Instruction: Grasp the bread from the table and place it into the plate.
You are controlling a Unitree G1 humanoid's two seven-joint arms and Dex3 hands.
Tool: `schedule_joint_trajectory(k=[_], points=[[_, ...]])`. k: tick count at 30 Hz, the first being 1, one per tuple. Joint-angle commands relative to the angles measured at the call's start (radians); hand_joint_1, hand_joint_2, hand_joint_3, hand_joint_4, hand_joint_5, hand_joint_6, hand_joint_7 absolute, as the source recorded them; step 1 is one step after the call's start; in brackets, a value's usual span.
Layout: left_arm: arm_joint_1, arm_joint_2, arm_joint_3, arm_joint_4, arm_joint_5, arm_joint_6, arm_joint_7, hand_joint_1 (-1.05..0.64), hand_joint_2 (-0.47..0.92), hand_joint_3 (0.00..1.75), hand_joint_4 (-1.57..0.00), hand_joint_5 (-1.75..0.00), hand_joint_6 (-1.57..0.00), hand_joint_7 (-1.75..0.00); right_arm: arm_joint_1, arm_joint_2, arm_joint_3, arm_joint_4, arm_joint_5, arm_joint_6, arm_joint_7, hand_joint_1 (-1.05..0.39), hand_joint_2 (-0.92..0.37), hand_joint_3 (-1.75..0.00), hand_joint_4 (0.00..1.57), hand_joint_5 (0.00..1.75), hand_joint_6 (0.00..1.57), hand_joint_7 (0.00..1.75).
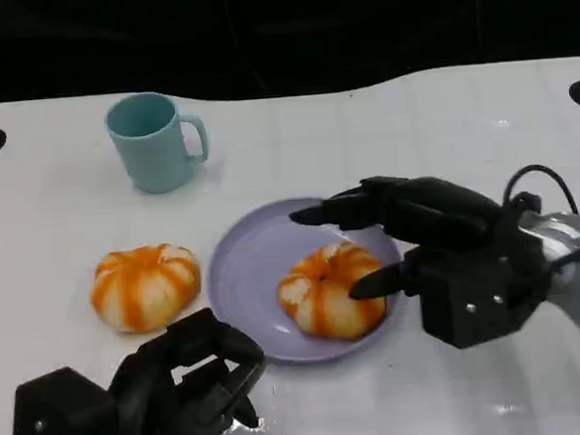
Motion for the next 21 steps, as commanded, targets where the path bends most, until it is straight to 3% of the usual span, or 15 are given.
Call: schedule_joint_trajectory(k=[1, 8, 15, 21], points=[[0.008, 0.009, 0.009, -0.008, -0.004, 0.004, 0.006, -0.49, 0.91, 0.31, -0.74, -1.75, -0.74, -1.39, 0.069, -0.056, -0.043, -0.079, 0.034, -0.02, -0.007, -0.59, -0.92, -0.15, 0.18, 0.42, 0.36, 0.05], [0.006, 0.01, 0.009, -0.003, -0.001, -0.002, 0.006, -0.49, 0.92, 0.31, -0.72, -1.75, -0.73, -1.4, 0.194, -0.118, -0.096, -0.235, 0.08, 0.006, 0.017, -0.38, -0.91, -0.04, 0.37, 0.46, 0.55, 0.1], [0.005, 0.007, 0.01, -0.006, -0.009, 0.006, 0.006, -0.49, 0.92, 0.3, -0.72, -1.75, -0.73, -1.41, 0.299, -0.142, -0.146, -0.313, 0.097, -0.038, -0.028, -0.16, -0.9, -0.01, 0.66, 0.57, 0.86, 0.18], [0.004, 0.006, 0.008, -0.009, -0.004, 0.007, 0.011, -0.5, 0.91, 0.29, -0.73, -1.75, -0.74, -1.39, 0.373, -0.174, -0.18, -0.339, 0.106, -0.089, -0.05, -0.07, -0.91, -0.09, 0.86, 1.18, 1.14, 0.26]])
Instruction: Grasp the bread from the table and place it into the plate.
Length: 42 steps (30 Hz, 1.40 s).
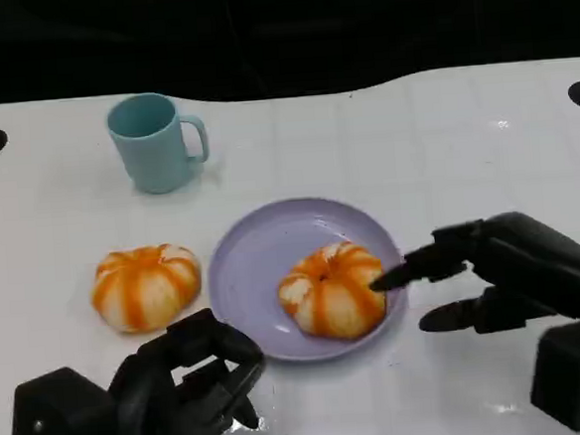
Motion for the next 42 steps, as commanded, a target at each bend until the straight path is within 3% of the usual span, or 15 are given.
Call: schedule_joint_trajectory(k=[1, 2, 4, 5, 7, 10, 18, 27, 42], points=[[0.002, 0.007, 0.007, -0.009, 0.0, 0.006, 0.011, -0.5, 0.91, 0.29, -0.73, -1.75, -0.74, -1.39, 0.057, -0.049, -0.035, -0.03, 0.025, -0.032, -0.003, -0.07, -0.9, -0.12, 0.86, 1.25, 1.15, 0.27], [0.002, 0.007, 0.007, -0.009, 0.0, 0.007, 0.011, -0.5, 0.92, 0.29, -0.73, -1.75, -0.74, -1.38, 0.065, -0.055, -0.038, -0.032, 0.028, -0.035, -0.001, -0.06, -0.84, -0.24, 0.84, 1.35, 1.14, 0.34], [0.0, 0.007, 0.008, -0.007, -0.001, 0.007, 0.01, -0.5, 0.92, 0.29, -0.73, -1.75, -0.75, -1.38, 0.082, -0.068, -0.044, -0.038, 0.027, -0.041, 0.001, -0.06, -0.61, -0.69, 0.83, 1.45, 1.06, 0.54], [-0.001, 0.008, 0.008, -0.004, -0.001, 0.002, 0.007, -0.5, 0.91, 0.29, -0.73, -1.75, -0.75, -1.38, 0.093, -0.076, -0.048, -0.041, 0.025, -0.046, 0.002, -0.06, -0.54, -0.83, 0.82, 1.52, 1.02, 0.64], [-0.002, 0.01, 0.008, -0.002, 0.0, -0.002, 0.005, -0.51, 0.91, 0.29, -0.73, -1.75, -0.75, -1.38, 0.111, -0.089, -0.053, -0.05, 0.024, -0.051, 0.003, -0.04, -0.45, -1.01, 0.82, 1.62, 0.95, 0.83], [-0.006, 0.011, 0.01, 0.001, -0.002, -0.001, 0.003, -0.51, 0.91, 0.29, -0.73, -1.75, -0.75, -1.38, 0.142, -0.117, -0.057, -0.081, 0.019, -0.042, 0.019, -0.05, -0.4, -1.15, 0.81, 1.66, 0.9, 0.96], [-0.006, 0.014, 0.015, -0.002, -0.006, 0.008, 0.002, -0.52, 0.9, 0.3, -0.72, -1.75, -0.75, -1.38, 0.192, -0.148, -0.052, -0.113, 0.002, -0.039, 0.028, -0.05, -0.38, -1.21, 0.87, 1.68, 0.93, 1.04], [-0.007, 0.023, 0.024, 0.008, -0.009, 0.0, -0.008, -0.51, 0.9, 0.3, -0.73, -1.75, -0.75, -1.38, 0.198, -0.115, -0.043, -0.057, -0.04, -0.065, -0.045, -0.05, -0.43, -1.12, 0.82, 1.75, 0.87, 1.18], [-0.028, 0.03, 0.042, 0.054, -0.01, -0.031, -0.036, -0.51, 0.91, 0.29, -0.72, -1.75, -0.74, -1.38, 0.14, -0.081, -0.024, 0.05, -0.082, -0.104, -0.124, -0.12, -0.4, -1.22, 0.83, 1.75, 0.77, 1.35]])
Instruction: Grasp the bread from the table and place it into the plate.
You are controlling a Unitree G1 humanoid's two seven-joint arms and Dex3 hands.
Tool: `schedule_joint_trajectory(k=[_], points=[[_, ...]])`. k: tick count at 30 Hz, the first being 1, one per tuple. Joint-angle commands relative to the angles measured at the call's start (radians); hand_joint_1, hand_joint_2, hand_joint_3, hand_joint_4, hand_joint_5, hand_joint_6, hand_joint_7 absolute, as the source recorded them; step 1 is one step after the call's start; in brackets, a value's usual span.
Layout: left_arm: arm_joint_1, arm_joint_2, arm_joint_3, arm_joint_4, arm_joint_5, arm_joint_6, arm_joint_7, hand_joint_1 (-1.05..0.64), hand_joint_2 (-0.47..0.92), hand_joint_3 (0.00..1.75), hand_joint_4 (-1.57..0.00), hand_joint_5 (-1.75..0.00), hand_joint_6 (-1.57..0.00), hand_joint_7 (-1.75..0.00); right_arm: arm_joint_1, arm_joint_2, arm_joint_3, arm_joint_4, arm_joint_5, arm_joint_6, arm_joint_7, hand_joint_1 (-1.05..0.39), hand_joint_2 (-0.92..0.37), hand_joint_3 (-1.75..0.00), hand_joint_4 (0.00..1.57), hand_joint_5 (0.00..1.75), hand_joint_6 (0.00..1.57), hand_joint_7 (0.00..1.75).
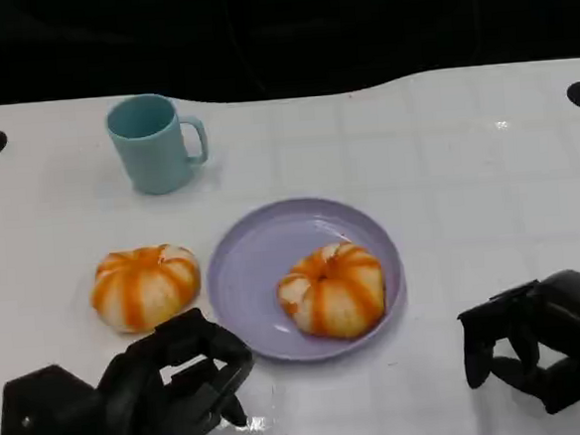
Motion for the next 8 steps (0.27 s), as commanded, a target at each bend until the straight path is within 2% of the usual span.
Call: schedule_joint_trajectory(k=[1, 8], points=[[-0.009, 0.018, 0.012, 0.019, -0.006, -0.021, -0.014, -0.51, 0.91, 0.28, -0.71, -1.75, -0.74, -1.38, -0.012, -0.004, 0.004, 0.014, -0.011, -0.003, -0.009, -0.11, -0.39, -1.22, 0.83, 1.75, 0.77, 1.37], [-0.008, 0.024, 0.014, 0.02, -0.008, -0.024, -0.017, -0.5, 0.92, 0.29, -0.7, -1.75, -0.72, -1.38, -0.013, 0.002, 0.007, 0.009, -0.02, 0.0, -0.015, -0.1, -0.38, -1.21, 0.84, 1.75, 0.77, 1.37]])
